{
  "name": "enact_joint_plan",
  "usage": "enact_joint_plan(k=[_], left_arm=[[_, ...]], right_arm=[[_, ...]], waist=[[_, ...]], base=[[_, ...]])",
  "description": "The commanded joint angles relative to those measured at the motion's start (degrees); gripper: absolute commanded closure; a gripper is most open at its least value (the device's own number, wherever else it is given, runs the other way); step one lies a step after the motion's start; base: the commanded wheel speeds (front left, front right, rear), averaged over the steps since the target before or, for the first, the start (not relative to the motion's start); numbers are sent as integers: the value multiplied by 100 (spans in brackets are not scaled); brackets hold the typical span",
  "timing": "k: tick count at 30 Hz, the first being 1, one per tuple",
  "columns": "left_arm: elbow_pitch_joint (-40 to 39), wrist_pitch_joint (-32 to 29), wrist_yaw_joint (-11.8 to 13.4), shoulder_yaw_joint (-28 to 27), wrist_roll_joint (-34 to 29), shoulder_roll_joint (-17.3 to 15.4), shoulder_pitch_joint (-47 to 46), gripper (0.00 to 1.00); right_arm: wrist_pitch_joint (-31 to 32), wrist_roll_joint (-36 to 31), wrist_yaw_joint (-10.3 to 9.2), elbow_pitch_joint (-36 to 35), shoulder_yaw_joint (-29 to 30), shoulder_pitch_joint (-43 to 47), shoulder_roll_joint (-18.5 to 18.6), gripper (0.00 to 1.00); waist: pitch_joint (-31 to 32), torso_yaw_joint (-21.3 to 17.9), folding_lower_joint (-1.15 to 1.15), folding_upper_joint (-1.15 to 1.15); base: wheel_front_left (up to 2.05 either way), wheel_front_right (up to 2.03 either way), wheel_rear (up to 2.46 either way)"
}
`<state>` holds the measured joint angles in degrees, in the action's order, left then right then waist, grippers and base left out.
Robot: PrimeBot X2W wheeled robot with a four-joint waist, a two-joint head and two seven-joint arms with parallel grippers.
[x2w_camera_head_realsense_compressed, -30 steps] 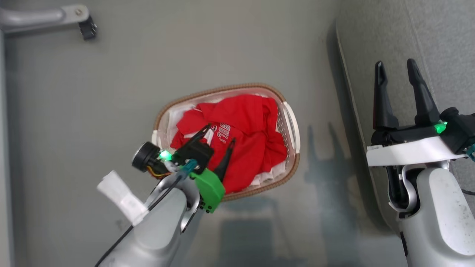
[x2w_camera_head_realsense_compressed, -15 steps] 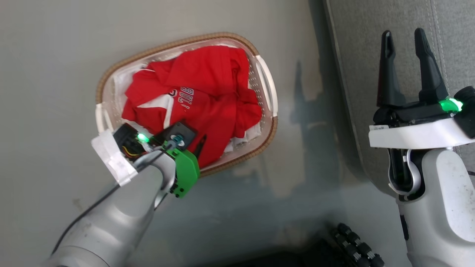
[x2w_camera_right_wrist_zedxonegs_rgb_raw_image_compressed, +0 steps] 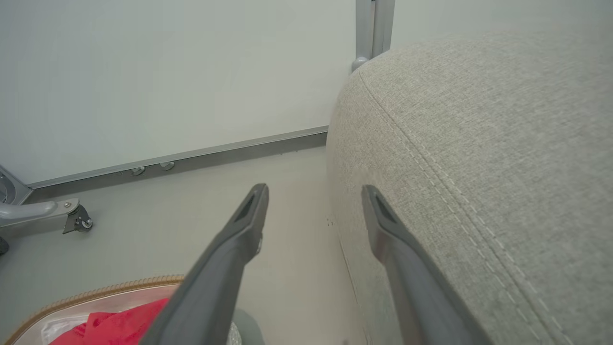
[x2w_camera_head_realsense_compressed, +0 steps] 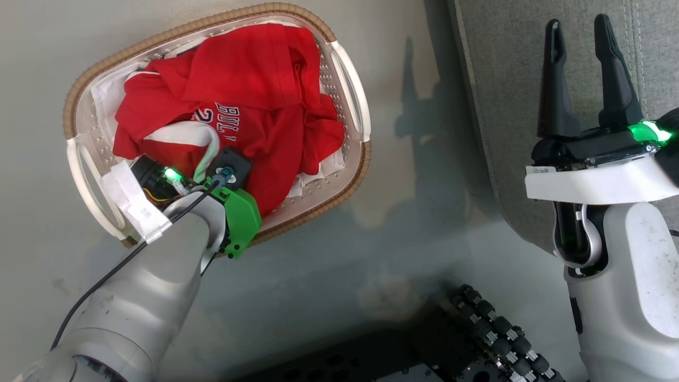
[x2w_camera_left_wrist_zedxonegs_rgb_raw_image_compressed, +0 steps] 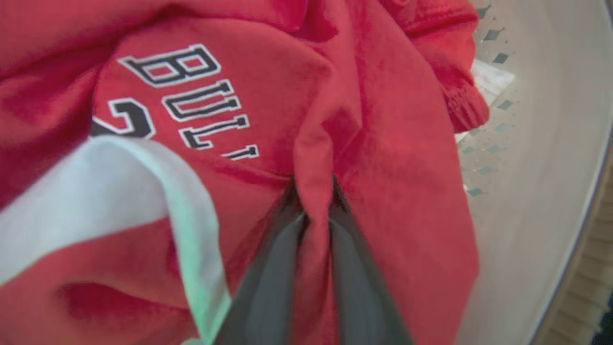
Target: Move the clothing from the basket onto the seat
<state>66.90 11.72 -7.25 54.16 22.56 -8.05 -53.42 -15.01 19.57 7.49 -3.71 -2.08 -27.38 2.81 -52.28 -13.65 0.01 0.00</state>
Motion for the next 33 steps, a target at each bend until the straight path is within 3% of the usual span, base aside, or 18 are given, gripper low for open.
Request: enact_joint_plan(k=[1,8,13,23,33], left_arm=[[30,77,6,6,-8,-1,-73,100],[-81,314,20,55,-23,109,135,100],[-630,352,116,-45,-27,60,450,100],[-2171,351,320,-362,-314,-352,1475,100],[-3484,331,274,-425,-697,-1111,1570,100]], right_arm=[[-26,-52,0,8,-3,-52,15,0],[-26,-161,0,131,-45,-19,17,0],[-26,-285,0,329,15,173,20,0],[-26,-520,0,984,35,839,22,0],[-26,-557,0,1381,-73,1452,22,0]], waist=[[51,60,-1,0],[460,286,-1,0],[1058,556,-1,0],[2875,1054,-1,0],[4119,1230,-1,0]], base=[[0,0,0],[0,0,0],[0,0,0],[0,0,0],[0,0,0]])
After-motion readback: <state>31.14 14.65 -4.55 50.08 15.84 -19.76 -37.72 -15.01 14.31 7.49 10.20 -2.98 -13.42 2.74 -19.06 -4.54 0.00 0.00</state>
